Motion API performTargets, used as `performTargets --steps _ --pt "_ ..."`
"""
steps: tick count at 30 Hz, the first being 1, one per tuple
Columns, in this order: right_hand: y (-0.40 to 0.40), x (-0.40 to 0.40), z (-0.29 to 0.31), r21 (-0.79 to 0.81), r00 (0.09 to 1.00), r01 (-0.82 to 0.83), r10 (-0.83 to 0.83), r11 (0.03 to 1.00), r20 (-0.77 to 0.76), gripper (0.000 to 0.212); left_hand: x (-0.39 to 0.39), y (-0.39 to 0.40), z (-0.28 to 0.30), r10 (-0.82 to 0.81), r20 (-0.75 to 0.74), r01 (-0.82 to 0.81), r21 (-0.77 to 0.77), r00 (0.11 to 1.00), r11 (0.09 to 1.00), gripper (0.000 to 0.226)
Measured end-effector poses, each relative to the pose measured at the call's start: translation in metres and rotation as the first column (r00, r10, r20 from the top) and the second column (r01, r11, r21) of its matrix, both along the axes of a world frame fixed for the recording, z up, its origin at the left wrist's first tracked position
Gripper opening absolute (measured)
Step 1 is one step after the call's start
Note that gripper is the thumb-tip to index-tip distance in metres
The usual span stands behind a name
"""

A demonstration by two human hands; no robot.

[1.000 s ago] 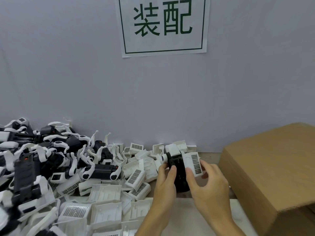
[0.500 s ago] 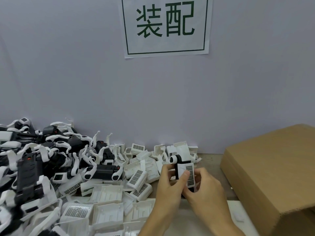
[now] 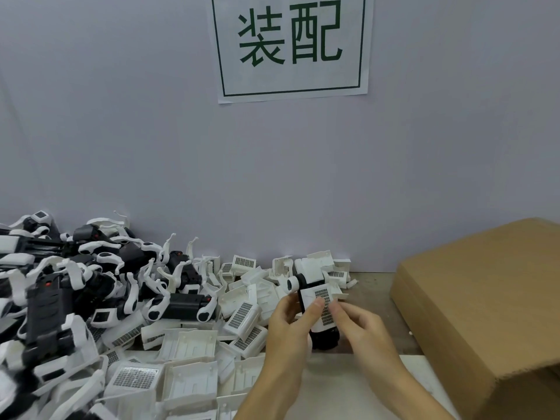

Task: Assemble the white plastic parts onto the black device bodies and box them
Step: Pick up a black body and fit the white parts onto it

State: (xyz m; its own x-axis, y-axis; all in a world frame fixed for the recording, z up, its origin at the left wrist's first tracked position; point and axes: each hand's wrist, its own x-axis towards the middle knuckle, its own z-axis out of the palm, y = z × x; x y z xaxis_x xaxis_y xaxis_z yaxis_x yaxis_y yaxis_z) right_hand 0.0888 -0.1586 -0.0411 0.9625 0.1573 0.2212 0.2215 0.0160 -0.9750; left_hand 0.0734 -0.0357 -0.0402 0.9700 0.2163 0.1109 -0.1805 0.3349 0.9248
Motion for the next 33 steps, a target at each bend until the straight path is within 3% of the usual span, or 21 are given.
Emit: performTargets --steps 5,13,23,27,33 --pt "0.0003 0.0054 -0.0053 -0.017 0.999 0.027 -0.028 0.999 -0.046 0.023 0.0005 -0.0025 0.0 -0.037 0.029 0.036 0.051 0.999 0.998 0.024" --pt "-0.0012 0.0046 -0.0043 0.204 0.989 -0.067 0.092 0.977 -0.116 0.041 -0.002 -0.0065 -0.0009 -0.069 0.012 0.067 0.129 0.998 0.989 0.024" --pt "0.0021 0.0048 -0.0029 0.202 0.991 -0.005 0.032 0.979 -0.131 0.045 -0.003 -0.0084 0.0004 -0.002 0.041 -0.008 0.236 0.999 0.972 0.027" --pt "-0.0008 0.0057 -0.0039 0.25 0.987 -0.042 0.078 0.967 -0.138 0.037 -0.0022 -0.0066 0.0021 0.001 0.042 -0.01 0.228 0.999 0.973 0.024" --pt "0.003 0.0037 -0.0015 0.162 0.994 0.005 0.012 0.987 -0.106 0.043 -0.0038 -0.0089 0.0021 -0.017 0.036 0.009 0.211 0.999 0.977 0.024"
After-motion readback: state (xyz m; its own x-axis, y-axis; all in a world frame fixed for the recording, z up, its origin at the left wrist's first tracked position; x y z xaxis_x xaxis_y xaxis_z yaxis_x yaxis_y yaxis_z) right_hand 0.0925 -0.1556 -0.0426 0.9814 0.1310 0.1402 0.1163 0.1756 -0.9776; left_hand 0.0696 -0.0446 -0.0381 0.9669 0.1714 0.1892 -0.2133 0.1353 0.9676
